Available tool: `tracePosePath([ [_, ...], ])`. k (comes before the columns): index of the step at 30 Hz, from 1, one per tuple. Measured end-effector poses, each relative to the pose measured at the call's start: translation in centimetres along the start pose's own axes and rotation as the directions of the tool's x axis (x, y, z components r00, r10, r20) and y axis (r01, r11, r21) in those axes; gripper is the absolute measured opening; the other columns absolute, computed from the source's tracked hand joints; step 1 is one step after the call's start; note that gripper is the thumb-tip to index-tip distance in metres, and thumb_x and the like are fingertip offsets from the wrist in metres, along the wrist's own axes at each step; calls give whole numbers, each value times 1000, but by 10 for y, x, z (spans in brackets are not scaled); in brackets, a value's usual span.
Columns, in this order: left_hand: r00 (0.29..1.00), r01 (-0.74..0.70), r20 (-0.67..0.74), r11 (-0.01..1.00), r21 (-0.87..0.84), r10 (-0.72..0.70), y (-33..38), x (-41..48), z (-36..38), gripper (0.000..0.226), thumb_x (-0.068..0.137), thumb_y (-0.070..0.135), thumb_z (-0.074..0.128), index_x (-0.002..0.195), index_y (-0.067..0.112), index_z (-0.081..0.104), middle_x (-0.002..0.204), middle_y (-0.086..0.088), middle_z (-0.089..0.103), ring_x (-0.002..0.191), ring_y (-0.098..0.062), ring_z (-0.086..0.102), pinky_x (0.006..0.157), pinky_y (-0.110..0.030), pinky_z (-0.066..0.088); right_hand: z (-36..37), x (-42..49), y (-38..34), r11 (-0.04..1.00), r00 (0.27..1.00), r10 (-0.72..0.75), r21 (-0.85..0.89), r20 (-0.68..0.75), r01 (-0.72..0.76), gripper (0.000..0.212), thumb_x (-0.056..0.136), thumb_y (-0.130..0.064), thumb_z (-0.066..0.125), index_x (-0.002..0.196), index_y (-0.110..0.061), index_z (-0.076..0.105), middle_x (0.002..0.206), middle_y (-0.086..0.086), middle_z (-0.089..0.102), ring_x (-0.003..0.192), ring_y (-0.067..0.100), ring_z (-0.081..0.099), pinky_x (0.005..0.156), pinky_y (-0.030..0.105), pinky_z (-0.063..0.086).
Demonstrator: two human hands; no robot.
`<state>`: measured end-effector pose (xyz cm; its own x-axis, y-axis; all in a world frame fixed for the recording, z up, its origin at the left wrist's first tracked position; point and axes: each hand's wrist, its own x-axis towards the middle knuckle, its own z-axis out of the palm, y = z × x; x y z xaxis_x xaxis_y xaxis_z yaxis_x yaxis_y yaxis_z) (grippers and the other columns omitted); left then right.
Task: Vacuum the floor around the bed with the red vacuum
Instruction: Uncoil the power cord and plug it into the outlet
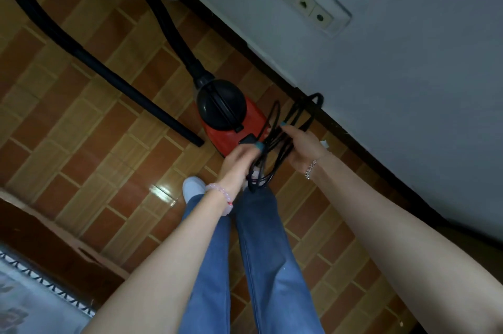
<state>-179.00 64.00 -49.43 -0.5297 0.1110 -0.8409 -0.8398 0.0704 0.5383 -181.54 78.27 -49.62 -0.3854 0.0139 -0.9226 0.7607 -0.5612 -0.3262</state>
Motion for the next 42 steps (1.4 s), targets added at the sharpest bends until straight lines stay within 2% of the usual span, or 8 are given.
tracePosePath([
  [2, 992, 52, -100, 978, -201, -73, 1, 3, -11, 31, 99, 29, 39, 110, 10, 60, 93, 0, 59, 76, -10, 54, 60, -19, 49, -6, 0, -4, 995, 999, 17, 96, -37, -14, 20, 99, -18, 47, 89, -8, 61, 81, 5, 63, 74, 16, 61, 69, 29, 55],
  [5, 973, 71, -216, 996, -56, -82, -11, 12, -22, 21, 99, 18, 39, 109, 9, 55, 103, -9, 54, 74, -11, 51, 65, -24, 44, -13, 2, -6, 981, 996, 55, 191, -76, -39, 29, 100, -24, 44, 83, -9, 62, 65, 0, 57, 62, 13, 55, 63, 26, 52],
  [14, 948, 317, 22, 947, 40, -318, -24, 24, 5, 55, 89, -12, 43, 140, 6, 39, 126, -9, 49, 117, -22, 47, 85, -27, 40, -23, 19, -1, 974, 992, 109, 205, -69, -93, 37, 100, -33, 41, 98, -5, 65, 52, -5, 46, 55, 9, 45, 58, 22, 49],
  [21, 992, 57, -124, 936, 347, -15, -37, 31, 3, 49, 86, -1, 56, 132, 15, 49, 131, -3, 46, 120, -18, 47, 88, -20, 37, -29, 26, -5, 966, 989, 142, 223, -43, -129, 39, 102, -34, 37, 99, -6, 63, 49, -7, 44, 42, 6, 48, 64, 23, 50],
  [25, 928, -342, 143, 635, 693, 344, -31, 33, 1, 45, 85, 5, 58, 128, 19, 56, 133, 2, 51, 123, -17, 43, 100, -19, 29, -27, 24, -10, 938, 983, 182, 298, 11, -177, 36, 101, -34, 37, 99, -7, 61, 48, -6, 44, 40, 7, 46, 61, 22, 47],
  [34, 963, -267, 126, 803, 532, 237, -8, 24, -11, 18, 89, 6, 58, 106, 5, 64, 93, -5, 65, 83, -13, 55, 68, -16, 39, -15, 15, -19, 958, 991, 132, 257, -11, -125, 34, 102, -28, 39, 94, -6, 63, 60, -3, 54, 50, 8, 55, 53, 20, 54],
  [39, 930, -328, 55, 748, 578, 365, 24, 5, -41, 17, 87, 2, 58, 102, 10, 60, 91, -7, 64, 80, -17, 56, 65, -19, 37, -2, 2, -13, 986, 989, 149, 70, 12, -150, 23, 101, -22, 43, 97, -7, 61, 88, 7, 68, 77, 16, 67, 70, 30, 57],
  [42, 897, -360, 45, 668, 651, 440, 49, -11, -63, 10, 85, 9, 64, 91, 11, 57, 80, -4, 63, 74, -21, 57, 62, -22, 37, 9, -8, -12, 982, 985, 175, 71, -11, -174, 19, 100, -12, 45, 104, 0, 59, 80, 8, 71, 63, 11, 70, 60, 24, 58],
])
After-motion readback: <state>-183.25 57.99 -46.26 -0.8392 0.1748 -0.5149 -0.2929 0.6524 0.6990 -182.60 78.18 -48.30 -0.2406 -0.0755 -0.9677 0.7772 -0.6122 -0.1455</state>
